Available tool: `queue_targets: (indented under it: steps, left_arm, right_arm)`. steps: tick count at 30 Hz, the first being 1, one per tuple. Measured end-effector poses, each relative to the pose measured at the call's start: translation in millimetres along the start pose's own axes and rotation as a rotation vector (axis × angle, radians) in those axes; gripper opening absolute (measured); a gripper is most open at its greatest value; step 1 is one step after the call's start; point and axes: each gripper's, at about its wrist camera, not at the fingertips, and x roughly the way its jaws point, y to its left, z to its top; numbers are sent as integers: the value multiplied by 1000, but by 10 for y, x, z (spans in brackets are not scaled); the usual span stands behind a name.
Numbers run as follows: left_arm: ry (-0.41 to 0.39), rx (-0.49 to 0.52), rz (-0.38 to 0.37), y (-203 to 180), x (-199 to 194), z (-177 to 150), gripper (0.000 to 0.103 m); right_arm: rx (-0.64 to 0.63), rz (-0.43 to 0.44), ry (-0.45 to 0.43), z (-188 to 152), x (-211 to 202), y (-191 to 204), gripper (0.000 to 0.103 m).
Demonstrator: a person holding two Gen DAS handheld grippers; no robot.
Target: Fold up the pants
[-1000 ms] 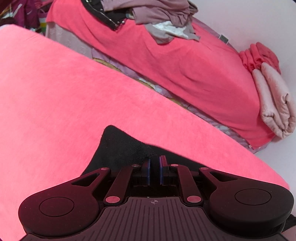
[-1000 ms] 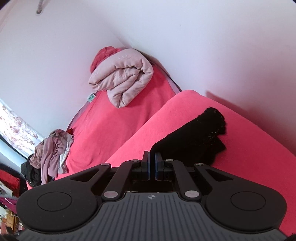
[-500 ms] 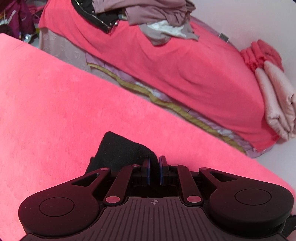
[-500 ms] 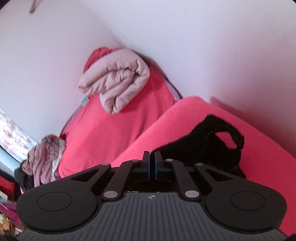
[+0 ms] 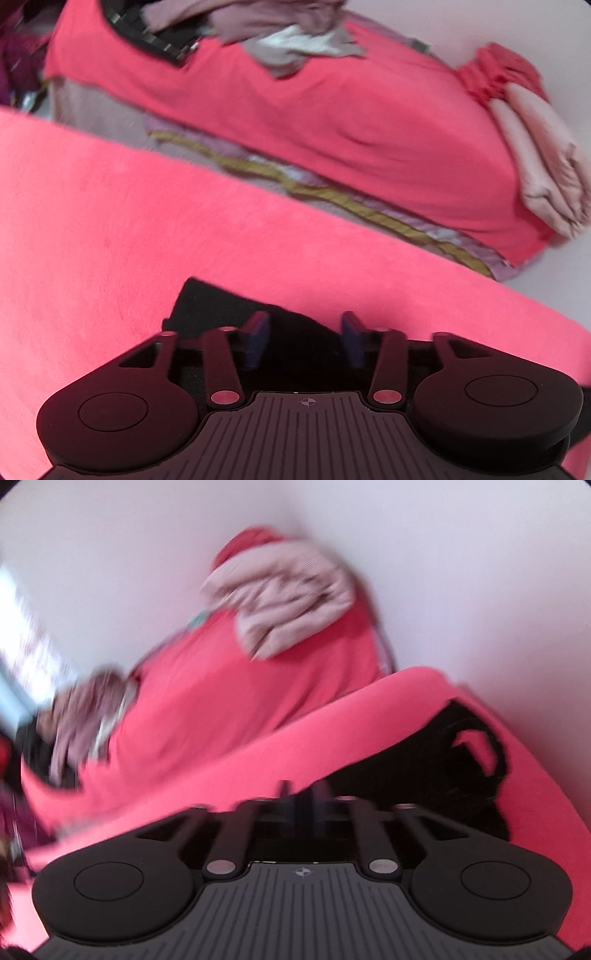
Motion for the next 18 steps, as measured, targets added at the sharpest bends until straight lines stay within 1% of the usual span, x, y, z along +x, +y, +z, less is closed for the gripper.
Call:
queue_targets:
  steps: [1,2,4,6,7,9,12,13,15,16,18]
  left_arm:
    - [-8,33,-14,-57,-69,0,103]
    - [-12,73,-33,-129,-134,2,103]
    - [-17,160,-70,-306,-218,-1,103]
    - [-11,255,-124,-516,-244,-32,103]
    - [-2,300,-151,-621,-231,-61,103]
    - [16,377,-197,-833,-175,-130,103]
    - [57,457,-267,-1124,-34,-234,103]
    - [74,492,-285,-1220,21,-282,103]
    - [113,579,-312,-1415,141,-359,103]
    - [135,627,-317,-1518,202,-400,103]
    - [175,726,-328,-1705,308,-464,103]
  right_arm:
    - [-40,-10,4,-26,3,68,55]
    - [-73,-20,4,-47,3,115,54]
    - [-101,-54,1,-82,4,166,54]
    - [-113,-96,-19,-105,-30,151,56]
    - [-117,-124,-33,-105,-50,130,57]
    - [-134,-180,-50,-95,-82,70,63]
    - [-107,-223,-61,-111,-163,-71,65]
    - [-103,-214,-55,-111,-177,-91,65]
    - [-141,-159,-38,-105,-185,-50,65]
    - [-178,-125,-22,-92,-164,14,65]
    - [-298,-45,19,-65,-82,235,65]
